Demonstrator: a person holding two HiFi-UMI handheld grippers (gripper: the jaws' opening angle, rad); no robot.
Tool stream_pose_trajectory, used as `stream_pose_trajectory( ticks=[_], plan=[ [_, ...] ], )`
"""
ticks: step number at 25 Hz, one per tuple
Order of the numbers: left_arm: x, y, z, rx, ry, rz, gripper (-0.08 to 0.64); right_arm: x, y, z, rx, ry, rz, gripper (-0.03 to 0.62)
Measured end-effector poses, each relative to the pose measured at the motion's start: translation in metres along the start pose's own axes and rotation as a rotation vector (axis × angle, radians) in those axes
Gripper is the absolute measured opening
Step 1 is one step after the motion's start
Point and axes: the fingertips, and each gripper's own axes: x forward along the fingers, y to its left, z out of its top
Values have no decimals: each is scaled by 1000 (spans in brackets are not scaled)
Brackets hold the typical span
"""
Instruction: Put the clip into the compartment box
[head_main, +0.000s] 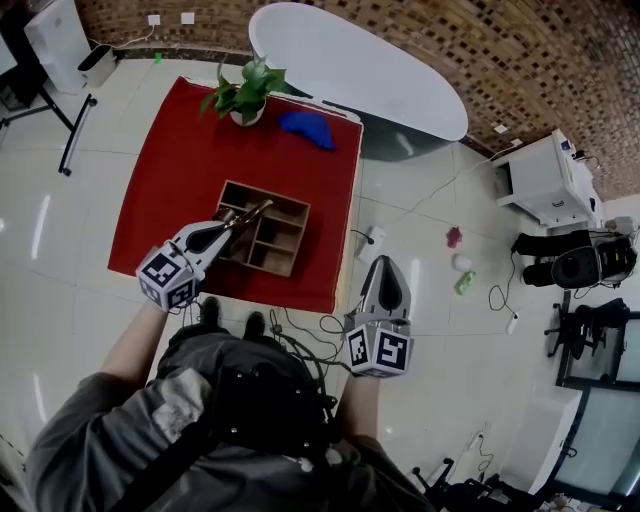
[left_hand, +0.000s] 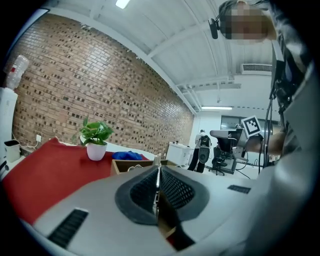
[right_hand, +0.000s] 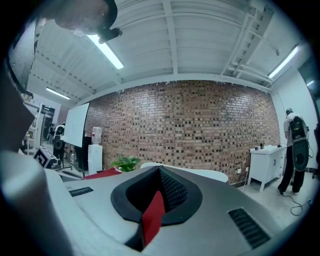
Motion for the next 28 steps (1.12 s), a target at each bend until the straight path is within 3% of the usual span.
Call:
stream_pose_trajectory(
  ticks=[8, 11, 16, 23, 25, 28],
  plan=[
    [-2, 1, -9, 7, 22, -8, 52, 8, 16, 0, 3, -6, 24, 18],
    [-5, -3, -3, -43, -6, -61, 160, 10, 23, 1, 1, -9, 34, 20],
    [-15, -1, 9, -18, -28, -61, 190, 4, 28, 4, -1, -16, 29, 20],
    [-51, -1, 72, 36, -155, -5, 176, 2, 38, 20, -17, -39, 40, 18],
    [-66, -1, 99, 54, -214, 8, 101, 3, 42, 27, -24, -46, 49, 20],
    [-89, -2, 139, 87, -284, 16, 51, 6, 48, 38, -32, -63, 59, 20]
  ],
)
